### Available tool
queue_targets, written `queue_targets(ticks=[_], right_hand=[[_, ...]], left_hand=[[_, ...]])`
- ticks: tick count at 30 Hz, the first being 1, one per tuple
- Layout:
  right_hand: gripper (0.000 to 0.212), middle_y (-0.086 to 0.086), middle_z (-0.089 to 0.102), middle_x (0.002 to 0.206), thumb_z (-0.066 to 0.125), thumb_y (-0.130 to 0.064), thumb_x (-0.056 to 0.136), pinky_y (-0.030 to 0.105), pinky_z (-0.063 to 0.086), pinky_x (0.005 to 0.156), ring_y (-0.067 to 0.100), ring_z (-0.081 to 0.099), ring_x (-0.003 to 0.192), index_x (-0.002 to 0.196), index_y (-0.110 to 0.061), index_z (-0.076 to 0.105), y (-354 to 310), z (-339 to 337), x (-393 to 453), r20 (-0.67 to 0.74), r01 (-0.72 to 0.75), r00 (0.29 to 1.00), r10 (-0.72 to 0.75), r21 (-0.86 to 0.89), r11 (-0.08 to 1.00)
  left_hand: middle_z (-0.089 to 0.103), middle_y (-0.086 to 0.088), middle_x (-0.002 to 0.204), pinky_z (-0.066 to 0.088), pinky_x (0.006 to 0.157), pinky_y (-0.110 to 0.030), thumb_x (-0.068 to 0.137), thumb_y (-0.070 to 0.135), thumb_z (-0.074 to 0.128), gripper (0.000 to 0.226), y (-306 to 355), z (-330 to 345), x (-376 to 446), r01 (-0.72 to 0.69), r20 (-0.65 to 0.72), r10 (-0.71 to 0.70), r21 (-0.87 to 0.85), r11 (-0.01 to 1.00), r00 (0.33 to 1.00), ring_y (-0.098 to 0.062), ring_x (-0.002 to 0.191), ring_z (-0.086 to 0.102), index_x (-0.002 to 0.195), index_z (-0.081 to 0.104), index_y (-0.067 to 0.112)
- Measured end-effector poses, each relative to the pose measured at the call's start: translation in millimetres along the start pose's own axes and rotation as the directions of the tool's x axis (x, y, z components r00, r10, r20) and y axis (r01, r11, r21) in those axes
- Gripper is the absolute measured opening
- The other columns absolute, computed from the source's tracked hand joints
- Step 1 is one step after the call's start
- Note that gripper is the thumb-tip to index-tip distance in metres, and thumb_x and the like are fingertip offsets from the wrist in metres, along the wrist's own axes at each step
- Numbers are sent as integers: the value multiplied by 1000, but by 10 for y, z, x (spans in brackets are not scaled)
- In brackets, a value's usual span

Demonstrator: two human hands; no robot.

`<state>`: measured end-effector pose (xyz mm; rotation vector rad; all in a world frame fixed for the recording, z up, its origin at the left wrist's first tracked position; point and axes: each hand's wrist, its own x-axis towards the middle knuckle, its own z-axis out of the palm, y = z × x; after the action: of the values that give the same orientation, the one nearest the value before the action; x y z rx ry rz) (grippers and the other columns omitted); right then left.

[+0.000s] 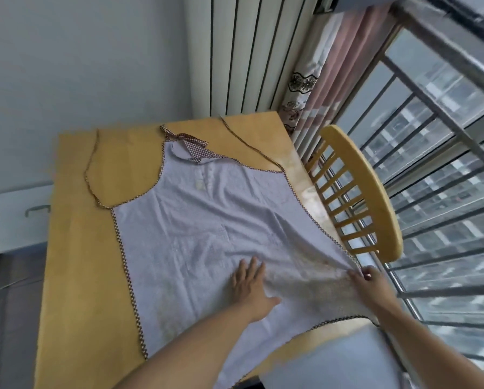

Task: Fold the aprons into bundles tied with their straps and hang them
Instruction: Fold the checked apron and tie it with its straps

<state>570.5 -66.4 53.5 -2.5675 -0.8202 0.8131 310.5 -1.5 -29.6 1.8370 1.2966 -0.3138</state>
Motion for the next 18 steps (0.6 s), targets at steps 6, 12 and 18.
queue_targets(ticks=[6,12,18], right_hand=[[6,1,75,85,65,-29,98,37,56,61,17,69,70,95,-25,68,-548,-33,-513,124,174,974,-191,140,975],[27,-4,75,92,58,-35,82,37,54,71,9,67,77,107,-37,66,-978,1038,-1350,443,441,775,-451,132,888],[59,13,68,122,47,-29,95,41,51,88,35,63,109,152,-36,37,-998,1794,-2063,737,726,543,-403,-170,666]], left_hand=[[35,0,162,34,117,-36,100,46,55,65,-10,-33,-136,118,-169,-221,-471,874,961,-23,146,37,157,33,22],[77,-13,104,58,84,-38,86,79,46,76,-582,-405,-155,245,185,-379,-963,115,907,-29,90,71,105,75,11],[70,-13,120,49,97,-51,79,93,30,96,-1175,-957,-280,214,224,-131,-973,-87,966,-33,117,62,121,67,15]])
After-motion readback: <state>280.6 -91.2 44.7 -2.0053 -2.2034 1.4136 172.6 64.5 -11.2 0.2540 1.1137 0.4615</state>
